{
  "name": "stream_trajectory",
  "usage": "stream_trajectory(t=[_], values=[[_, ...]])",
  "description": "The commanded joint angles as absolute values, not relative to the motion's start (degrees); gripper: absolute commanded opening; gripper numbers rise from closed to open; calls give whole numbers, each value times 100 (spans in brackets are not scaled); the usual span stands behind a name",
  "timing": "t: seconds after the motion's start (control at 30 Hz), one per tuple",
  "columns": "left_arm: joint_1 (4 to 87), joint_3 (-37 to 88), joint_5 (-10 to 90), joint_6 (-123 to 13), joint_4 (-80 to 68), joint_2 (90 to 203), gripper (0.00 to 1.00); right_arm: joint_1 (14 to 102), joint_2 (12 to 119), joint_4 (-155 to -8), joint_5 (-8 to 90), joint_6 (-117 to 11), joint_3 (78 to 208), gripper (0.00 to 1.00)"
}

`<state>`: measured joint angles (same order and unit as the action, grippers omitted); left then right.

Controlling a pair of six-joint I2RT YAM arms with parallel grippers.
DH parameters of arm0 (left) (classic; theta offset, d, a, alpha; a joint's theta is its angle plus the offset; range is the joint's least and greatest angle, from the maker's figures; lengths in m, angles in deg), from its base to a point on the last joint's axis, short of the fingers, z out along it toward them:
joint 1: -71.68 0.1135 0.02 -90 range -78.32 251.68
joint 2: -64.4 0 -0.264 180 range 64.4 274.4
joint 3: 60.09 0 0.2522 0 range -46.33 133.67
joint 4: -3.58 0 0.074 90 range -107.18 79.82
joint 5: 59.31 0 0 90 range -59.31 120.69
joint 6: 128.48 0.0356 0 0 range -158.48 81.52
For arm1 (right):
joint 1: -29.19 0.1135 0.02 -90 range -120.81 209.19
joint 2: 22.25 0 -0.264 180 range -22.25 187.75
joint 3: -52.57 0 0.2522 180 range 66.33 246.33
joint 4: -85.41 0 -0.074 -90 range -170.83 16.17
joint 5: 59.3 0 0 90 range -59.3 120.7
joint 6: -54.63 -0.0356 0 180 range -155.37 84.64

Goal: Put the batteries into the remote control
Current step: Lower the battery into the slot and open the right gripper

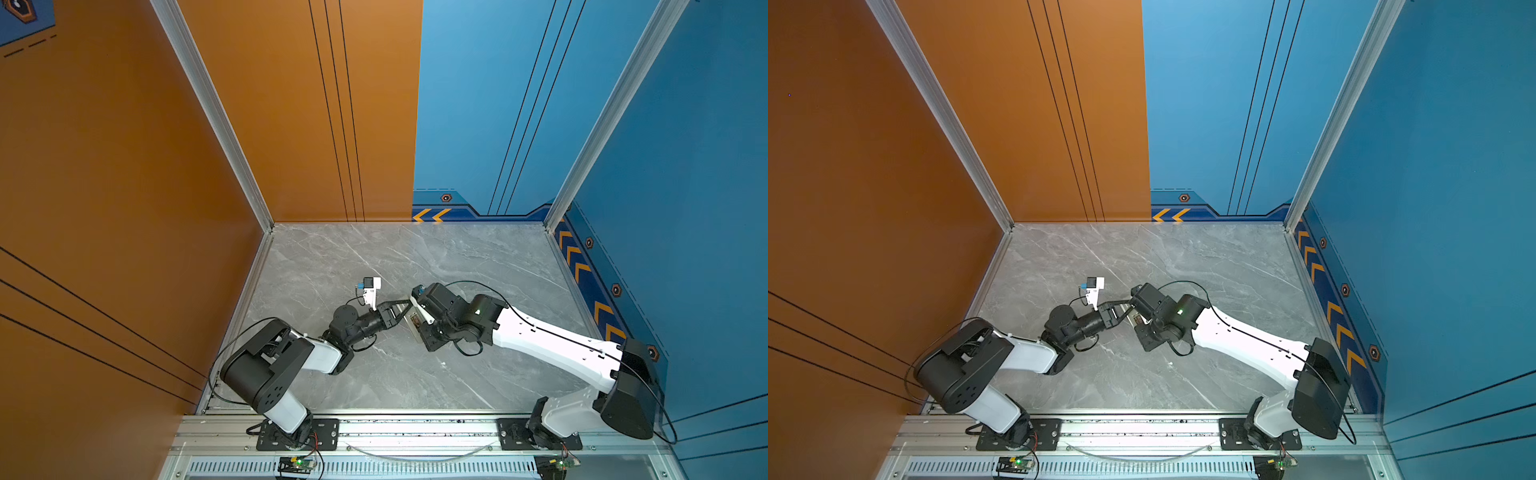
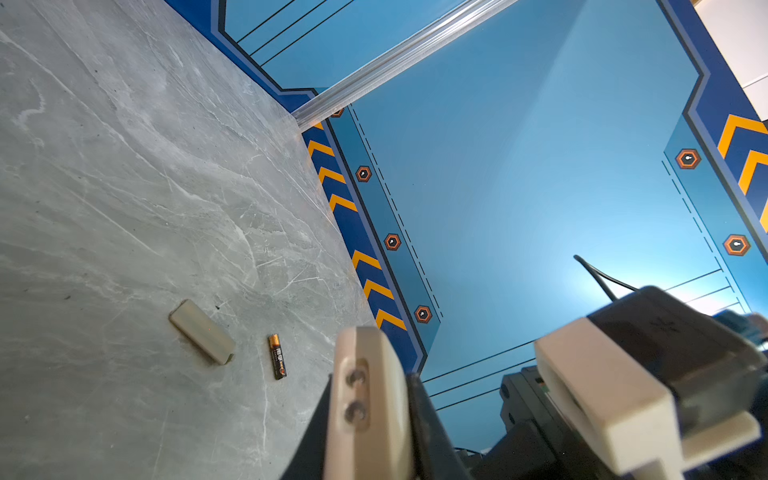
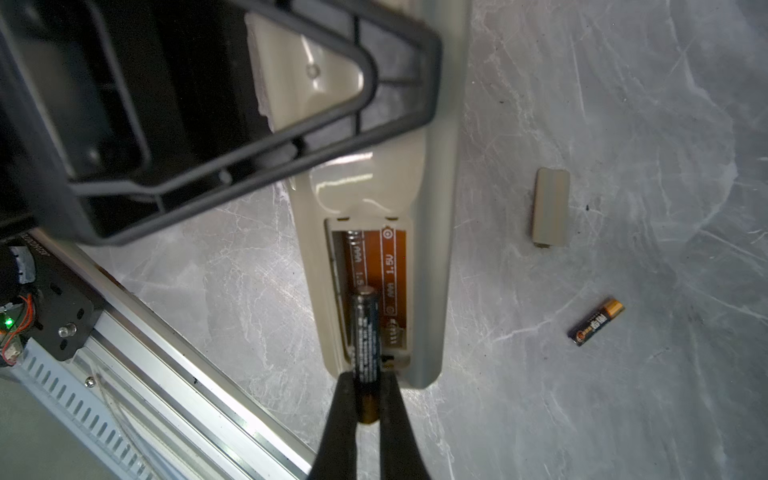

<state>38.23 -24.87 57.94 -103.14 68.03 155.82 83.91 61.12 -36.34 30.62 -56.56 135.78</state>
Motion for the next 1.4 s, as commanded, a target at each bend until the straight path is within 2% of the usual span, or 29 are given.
stream_trajectory(t=[0.0, 0.37, 0.7, 1.0, 1.37], values=[[3750, -2345, 5988, -10406, 7042, 15589, 0, 8363, 6243, -3583, 3078, -5549, 13791, 0], [3711, -2244, 6141, -10461, 7042, 15595, 0, 8355, 6401, -3587, 3101, -5488, 13932, 0], [3700, -2207, 6207, -10492, 7046, 15591, 0, 8356, 6390, -3591, 3113, -5483, 13912, 6], [3705, -2225, 6207, -10504, 7046, 15571, 0, 8359, 6344, -3597, 3122, -5462, 13911, 15], [3705, -2230, 6226, -10529, 7046, 15557, 0, 8386, 6205, -3601, 3115, -5471, 13922, 21]])
